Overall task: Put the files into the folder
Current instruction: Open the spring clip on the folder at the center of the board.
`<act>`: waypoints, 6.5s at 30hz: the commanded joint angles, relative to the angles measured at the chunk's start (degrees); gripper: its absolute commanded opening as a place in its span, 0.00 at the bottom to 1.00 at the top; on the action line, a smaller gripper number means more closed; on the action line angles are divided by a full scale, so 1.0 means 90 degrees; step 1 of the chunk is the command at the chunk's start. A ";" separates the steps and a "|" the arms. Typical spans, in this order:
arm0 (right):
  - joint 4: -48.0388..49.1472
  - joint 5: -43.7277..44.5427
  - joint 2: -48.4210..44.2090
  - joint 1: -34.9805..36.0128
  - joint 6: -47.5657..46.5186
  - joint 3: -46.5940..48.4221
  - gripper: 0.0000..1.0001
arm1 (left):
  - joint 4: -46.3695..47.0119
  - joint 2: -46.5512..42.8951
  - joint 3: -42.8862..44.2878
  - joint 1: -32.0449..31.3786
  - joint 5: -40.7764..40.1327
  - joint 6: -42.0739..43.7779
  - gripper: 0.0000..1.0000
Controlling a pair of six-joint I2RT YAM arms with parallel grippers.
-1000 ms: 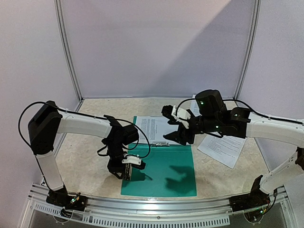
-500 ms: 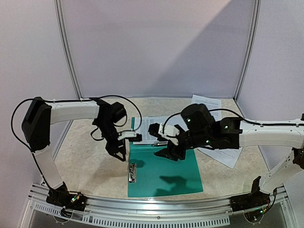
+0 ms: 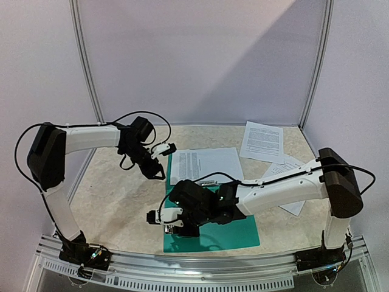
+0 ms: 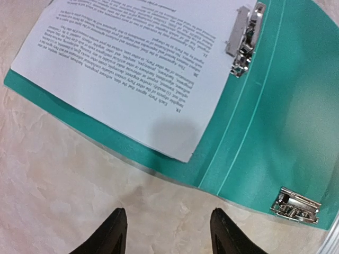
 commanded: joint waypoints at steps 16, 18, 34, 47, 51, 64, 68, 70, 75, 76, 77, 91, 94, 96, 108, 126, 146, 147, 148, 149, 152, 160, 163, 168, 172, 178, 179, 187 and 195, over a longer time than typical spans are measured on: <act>-0.0460 -0.0070 0.1211 0.0180 -0.0472 0.0943 0.19 | 0.0692 0.0841 -0.0264 -0.0218 0.0695 -0.2105 0.53; -0.0468 -0.0077 0.1268 0.0192 -0.0487 0.0952 0.19 | 0.0774 0.0884 -0.0272 -0.0218 0.0680 -0.2152 0.52; -0.0824 0.0180 0.1638 0.0239 -0.0378 0.1204 0.15 | 0.0862 0.1196 -0.0309 -0.0218 0.0729 -0.2185 0.52; -0.0579 0.0529 0.1049 0.0487 -0.0567 0.1254 0.16 | 0.1788 0.1359 -0.1172 -0.0160 0.1148 -0.3215 0.48; -0.0470 0.0663 0.0854 0.0493 -0.0541 0.1155 0.16 | 0.2071 0.1219 -0.1369 -0.0150 0.1083 -0.3467 0.48; -0.1675 0.2278 -0.0707 -0.1557 0.5102 -0.0495 0.38 | 0.2160 0.1140 -0.1484 0.0006 0.0982 -0.3526 0.48; -0.1942 0.2066 -0.1230 -0.2608 0.6708 -0.1184 0.55 | 0.2133 0.1111 -0.1512 0.0006 0.0964 -0.3507 0.48; -0.1678 0.1816 -0.1362 -0.3066 0.7054 -0.1457 0.60 | 0.2099 0.1121 -0.1513 0.0006 0.0969 -0.3488 0.48; -0.1056 0.1323 -0.1311 -0.3893 0.6992 -0.1613 0.66 | 0.2036 0.1173 -0.1508 0.0006 0.1051 -0.3467 0.48; -0.1003 0.1273 -0.1261 -0.4044 0.6978 -0.1602 0.67 | 0.2027 0.1174 -0.1504 0.0005 0.1044 -0.3468 0.48; -0.0956 0.1202 -0.1157 -0.4165 0.6974 -0.1576 0.67 | 0.2028 0.1179 -0.1503 0.0006 0.1042 -0.3471 0.48; -0.0864 0.0434 0.0323 -0.4537 0.6465 -0.0401 0.64 | 0.1780 0.0817 -0.1585 0.0026 0.0772 -0.3120 0.49; -0.0903 0.0081 0.0613 -0.4541 0.6376 -0.0104 0.63 | 0.1752 0.0526 -0.1633 0.0026 0.0719 -0.2920 0.51; -0.0933 -0.0061 0.0774 -0.4543 0.6342 0.0070 0.62 | 0.1722 0.0263 -0.1721 0.0026 0.0633 -0.2781 0.54; -0.0719 -0.1221 0.2049 -0.4460 0.6208 0.1483 0.56 | -0.0025 -0.0329 -0.0577 -0.0665 0.0491 -0.0109 0.98; -0.0882 0.0773 -0.0743 -0.4430 0.6054 0.0592 0.57 | -0.0918 0.2433 0.2550 -0.1743 -0.0829 0.0696 0.85; -0.0336 0.1410 -0.2878 -0.1703 0.2971 -0.0375 0.56 | -0.0779 0.3031 0.2872 -0.1802 -0.1559 -0.0092 0.43; -0.0202 0.1246 -0.2898 -0.1484 0.2600 -0.0474 0.56 | -0.0766 0.3053 0.2872 -0.1793 -0.1557 -0.0093 0.42; -0.0070 0.1047 -0.2910 -0.1298 0.2276 -0.0532 0.56 | -0.0757 0.3065 0.2867 -0.1777 -0.1535 -0.0095 0.41; 0.0039 0.0726 -0.2944 -0.1177 0.1938 -0.0642 0.57 | -0.0747 0.3089 0.2851 -0.1764 -0.1499 -0.0104 0.41; 0.0519 -0.0240 -0.2914 -0.0778 0.1274 -0.1118 0.57 | -0.0630 0.3166 0.2770 -0.1719 -0.1468 -0.0160 0.40; -0.0426 -0.0626 -0.0800 -0.0055 -0.0317 -0.0241 0.51 | -0.0354 0.3245 0.2463 -0.1663 -0.1113 -0.0262 0.38; -0.0781 -0.0512 -0.0007 0.0089 -0.0778 0.0092 0.44 | -0.0163 0.3155 0.2211 -0.1655 -0.1093 -0.0255 0.38; -0.0666 -0.0505 0.0302 0.0159 -0.1025 0.0076 0.31 | 0.0063 0.3052 0.1999 -0.1654 -0.1026 -0.0260 0.38; -0.0752 -0.0355 0.0412 0.0236 -0.1129 0.0075 0.26 | 0.0057 0.3024 0.1924 -0.1654 -0.0825 -0.0297 0.37; -0.0606 -0.0298 0.0525 0.0366 -0.1153 0.0088 0.20 | 0.0288 0.2913 0.1515 -0.1654 -0.0610 -0.0342 0.37; -0.0592 -0.0261 0.0553 0.0373 -0.1145 0.0093 0.19 | 0.0288 0.2915 0.1504 -0.1654 -0.0593 -0.0349 0.37; -0.0600 0.0292 0.0617 0.0371 -0.1035 0.0064 0.17 | 0.0535 0.2778 0.1346 -0.1664 -0.0664 -0.0281 0.37; -0.0574 0.0466 0.0703 0.0367 -0.1058 0.0137 0.16 | 0.0580 0.2826 0.1300 -0.1664 -0.0746 -0.0236 0.37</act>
